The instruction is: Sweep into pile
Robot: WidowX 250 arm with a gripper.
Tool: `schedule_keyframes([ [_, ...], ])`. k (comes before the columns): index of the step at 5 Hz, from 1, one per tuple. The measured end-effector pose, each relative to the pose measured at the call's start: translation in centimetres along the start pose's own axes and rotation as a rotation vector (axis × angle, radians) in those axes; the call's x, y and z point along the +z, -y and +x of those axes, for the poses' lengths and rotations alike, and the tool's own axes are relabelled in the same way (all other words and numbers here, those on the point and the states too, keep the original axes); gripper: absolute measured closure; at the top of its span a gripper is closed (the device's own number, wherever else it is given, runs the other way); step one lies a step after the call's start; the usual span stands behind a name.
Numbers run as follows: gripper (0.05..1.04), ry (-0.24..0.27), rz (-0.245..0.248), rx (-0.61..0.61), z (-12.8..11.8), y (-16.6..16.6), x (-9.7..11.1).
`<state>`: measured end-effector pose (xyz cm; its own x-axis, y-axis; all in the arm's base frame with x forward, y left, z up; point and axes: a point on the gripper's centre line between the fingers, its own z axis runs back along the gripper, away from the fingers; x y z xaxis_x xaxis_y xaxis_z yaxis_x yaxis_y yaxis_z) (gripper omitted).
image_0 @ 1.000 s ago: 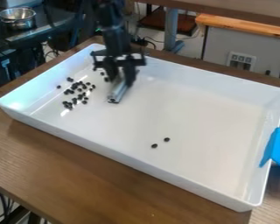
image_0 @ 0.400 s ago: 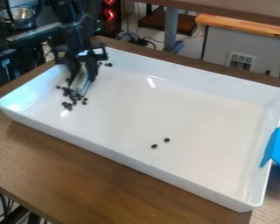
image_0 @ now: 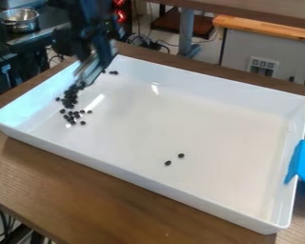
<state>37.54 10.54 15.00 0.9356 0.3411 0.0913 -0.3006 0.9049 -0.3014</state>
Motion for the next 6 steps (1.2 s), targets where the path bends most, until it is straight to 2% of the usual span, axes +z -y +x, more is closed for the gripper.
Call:
schedule_keyframes([
  [1,0.704,-0.065,-0.053,-0.074,-2.4,4.6,0.3],
  [2,0.704,-0.093,-0.054,-0.154,-5.3,9.2,-0.4],
  [3,0.704,-0.113,0.0,-0.179,-8.0,12.4,-3.9],
  [4,0.704,-0.091,0.057,-0.181,-11.0,15.8,-7.7],
  [5,0.704,-0.066,0.1,-0.154,-11.6,14.1,-10.5],
  [6,0.704,-0.05,0.115,-0.155,-11.5,13.3,-10.7],
])
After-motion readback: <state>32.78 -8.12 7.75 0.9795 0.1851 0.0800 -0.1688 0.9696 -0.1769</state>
